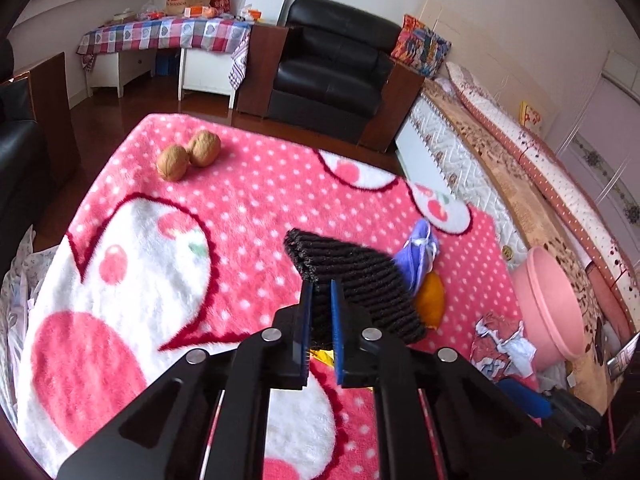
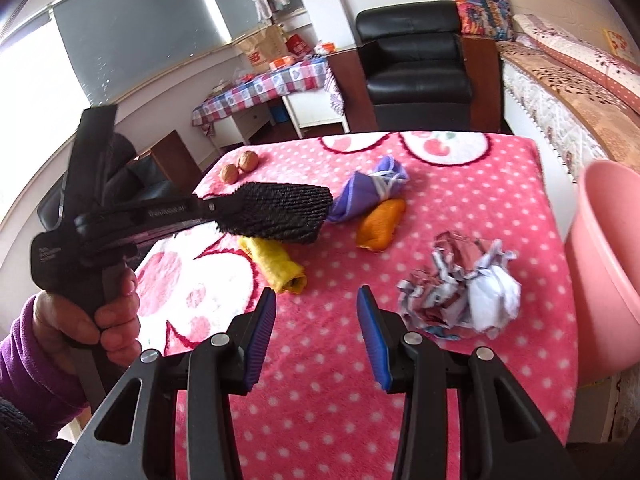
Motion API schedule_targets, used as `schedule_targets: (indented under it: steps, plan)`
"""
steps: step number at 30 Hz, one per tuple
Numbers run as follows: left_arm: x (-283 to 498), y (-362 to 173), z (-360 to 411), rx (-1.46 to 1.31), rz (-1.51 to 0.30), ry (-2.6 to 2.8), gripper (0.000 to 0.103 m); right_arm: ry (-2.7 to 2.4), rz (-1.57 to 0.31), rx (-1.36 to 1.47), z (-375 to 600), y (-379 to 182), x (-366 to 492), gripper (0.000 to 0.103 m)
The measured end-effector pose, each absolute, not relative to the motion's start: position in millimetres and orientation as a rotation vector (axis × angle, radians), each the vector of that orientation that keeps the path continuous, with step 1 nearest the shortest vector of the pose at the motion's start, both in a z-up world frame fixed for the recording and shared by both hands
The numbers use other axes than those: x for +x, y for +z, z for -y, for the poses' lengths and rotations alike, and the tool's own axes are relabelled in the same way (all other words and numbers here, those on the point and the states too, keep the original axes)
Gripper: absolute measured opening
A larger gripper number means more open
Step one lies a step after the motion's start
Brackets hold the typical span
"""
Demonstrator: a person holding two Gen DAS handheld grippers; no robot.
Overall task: Collect trash
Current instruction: 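Grasp black mesh scrubber with left tool and lift it, then grasp yellow plastic bag with right tool while left holds black scrubber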
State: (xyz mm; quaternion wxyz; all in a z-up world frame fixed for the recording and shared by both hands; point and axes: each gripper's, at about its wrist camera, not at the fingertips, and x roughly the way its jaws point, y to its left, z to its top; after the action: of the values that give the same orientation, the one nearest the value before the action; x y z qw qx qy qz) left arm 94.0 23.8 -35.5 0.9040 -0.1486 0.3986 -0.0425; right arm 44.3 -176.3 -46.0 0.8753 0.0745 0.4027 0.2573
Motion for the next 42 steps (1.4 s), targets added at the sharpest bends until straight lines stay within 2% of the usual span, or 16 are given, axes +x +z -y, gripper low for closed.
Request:
schedule_targets:
  steps: [6,11,19,21,22,25,42]
  plan:
    - [87,-14,-44,-0.347,-0.746,-0.062,0.008,0.61,-0.875,0.092,145,-49,64,0.042]
    - [78,2,-53,-0.329,-0.679,-0.053,0.008,0.634,-0.891,0.018,121,-54,80,0.049]
    - [69,10,-61,-0.319,-0.647,-0.039,0.008,0.635,-0.943,-0.036,95,-73,101,0.049]
    - [67,11,-61,-0.319,-0.643,-0.039,0.008,0.634,-0.959,-0.03,94,-78,102,0.039]
    - [66,12,-62,-0.32,-0.641,-0.039,0.008,0.634,-0.977,-0.023,94,-81,103,0.024]
    - [63,15,-62,-0.318,-0.634,-0.042,0.008,0.649,-0.977,0.0,96,-80,96,0.017]
    - [46,22,-24,-0.262,-0.629,-0.108,0.008,0.532,-0.854,0.164,183,-35,24,0.017]
